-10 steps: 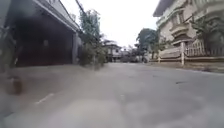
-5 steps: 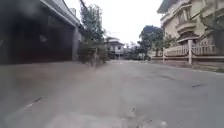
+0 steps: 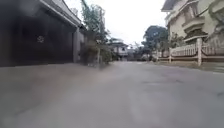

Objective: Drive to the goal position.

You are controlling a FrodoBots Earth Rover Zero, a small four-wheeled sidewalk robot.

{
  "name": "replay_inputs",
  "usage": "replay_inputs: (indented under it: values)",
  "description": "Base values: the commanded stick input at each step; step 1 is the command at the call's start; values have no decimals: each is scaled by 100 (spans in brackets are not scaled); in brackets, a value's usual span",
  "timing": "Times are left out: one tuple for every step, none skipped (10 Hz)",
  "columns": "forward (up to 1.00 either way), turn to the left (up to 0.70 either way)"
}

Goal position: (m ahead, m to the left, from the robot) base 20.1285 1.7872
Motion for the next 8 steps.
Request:
replay_inputs:
  values:
    - [100,0]
    - [100,0]
    - [100,0]
    - [100,0]
    - [100,0]
    - [100,0]
    - [100,0]
    - [100,0]
